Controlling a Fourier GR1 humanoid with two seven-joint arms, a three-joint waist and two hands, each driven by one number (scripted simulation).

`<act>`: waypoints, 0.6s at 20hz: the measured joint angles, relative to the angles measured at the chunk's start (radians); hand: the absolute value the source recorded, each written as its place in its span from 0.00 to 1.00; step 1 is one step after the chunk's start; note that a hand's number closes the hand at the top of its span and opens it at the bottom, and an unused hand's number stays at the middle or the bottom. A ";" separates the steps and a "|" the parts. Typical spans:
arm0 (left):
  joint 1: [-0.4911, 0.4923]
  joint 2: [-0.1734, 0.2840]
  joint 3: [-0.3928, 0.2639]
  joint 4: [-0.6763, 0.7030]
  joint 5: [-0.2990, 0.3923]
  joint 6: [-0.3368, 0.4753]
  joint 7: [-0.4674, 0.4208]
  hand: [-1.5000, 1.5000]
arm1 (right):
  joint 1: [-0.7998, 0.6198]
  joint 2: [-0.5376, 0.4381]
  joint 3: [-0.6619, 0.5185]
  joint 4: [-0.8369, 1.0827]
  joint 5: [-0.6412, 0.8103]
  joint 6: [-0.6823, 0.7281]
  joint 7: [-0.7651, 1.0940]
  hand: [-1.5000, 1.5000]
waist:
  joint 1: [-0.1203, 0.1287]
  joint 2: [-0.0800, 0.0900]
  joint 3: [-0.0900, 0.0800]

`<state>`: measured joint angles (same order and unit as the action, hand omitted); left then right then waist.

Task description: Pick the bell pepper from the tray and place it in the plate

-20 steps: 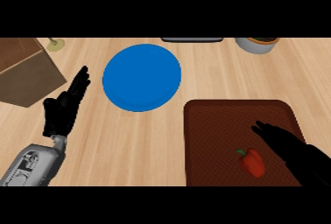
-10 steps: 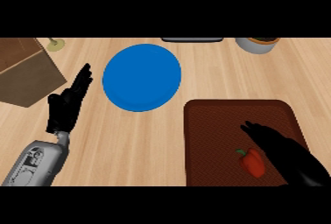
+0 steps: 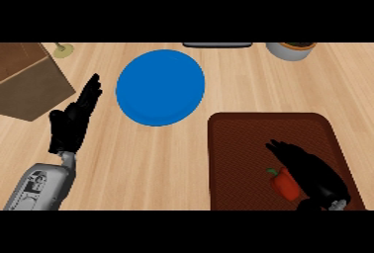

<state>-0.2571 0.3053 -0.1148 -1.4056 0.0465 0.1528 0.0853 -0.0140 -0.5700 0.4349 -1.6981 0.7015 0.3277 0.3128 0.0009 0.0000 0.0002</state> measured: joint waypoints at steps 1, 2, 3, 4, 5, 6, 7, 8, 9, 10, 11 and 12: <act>0.003 -0.008 0.000 -0.013 -0.010 0.000 0.012 0.50 | 0.002 0.008 -0.009 0.011 0.012 0.003 -0.009 0.00 | 0.000 0.000 0.000; 0.002 -0.011 0.006 -0.023 -0.012 -0.004 0.022 0.50 | 0.016 0.009 -0.015 0.019 0.023 -0.001 -0.024 0.00 | -0.001 0.000 0.000; 0.006 -0.016 0.011 -0.017 -0.017 -0.008 0.013 0.50 | 0.009 0.026 -0.018 0.049 0.037 -0.007 -0.036 0.00 | -0.001 0.000 0.000; 0.006 -0.016 0.022 0.004 -0.019 -0.019 -0.007 0.50 | 0.004 0.033 -0.028 0.074 0.044 -0.008 -0.050 0.00 | -0.001 0.000 0.000; 0.010 -0.027 0.021 -0.001 -0.029 -0.018 -0.006 0.50 | -0.005 0.040 -0.039 0.096 0.052 -0.003 -0.066 0.00 | -0.001 0.000 0.000; 0.010 -0.032 0.025 -0.003 -0.037 -0.019 -0.003 0.50 | -0.005 0.057 -0.036 0.109 0.069 -0.002 -0.066 0.00 | -0.001 0.000 0.000; 0.013 -0.041 0.032 0.005 -0.043 -0.023 -0.016 0.50 | 0.001 0.065 -0.041 0.104 0.082 0.005 -0.067 0.00 | -0.001 0.000 0.000; 0.025 -0.038 0.039 -0.006 -0.045 -0.032 -0.015 0.50 | 0.001 0.069 -0.049 0.114 0.094 0.008 -0.074 0.00 | -0.001 0.000 0.000; 0.030 -0.043 0.036 -0.018 -0.047 -0.037 -0.007 0.50 | 0.002 0.079 -0.046 0.146 0.111 -0.009 -0.094 1.00 | 0.000 0.000 0.000; 0.022 -0.052 0.035 -0.020 -0.057 -0.033 0.002 0.50 | 0.002 0.077 -0.054 0.145 0.118 -0.009 -0.111 1.00 | -0.001 0.000 0.000; 0.024 -0.062 0.034 -0.009 -0.065 -0.031 -0.010 0.50 | -0.011 0.089 -0.059 0.168 0.130 -0.021 -0.127 1.00 | -0.001 0.000 0.000; 0.016 -0.061 0.040 -0.012 -0.066 -0.036 0.003 0.50 | -0.016 0.091 -0.069 0.185 0.140 -0.041 -0.150 1.00 | -0.001 0.000 0.000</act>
<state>-0.2412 0.2447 -0.0746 -1.4181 -0.0192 0.1166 0.0878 -0.0298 -0.4793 0.3659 -1.5131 0.8414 0.2869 0.1632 0.0000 0.0001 0.0001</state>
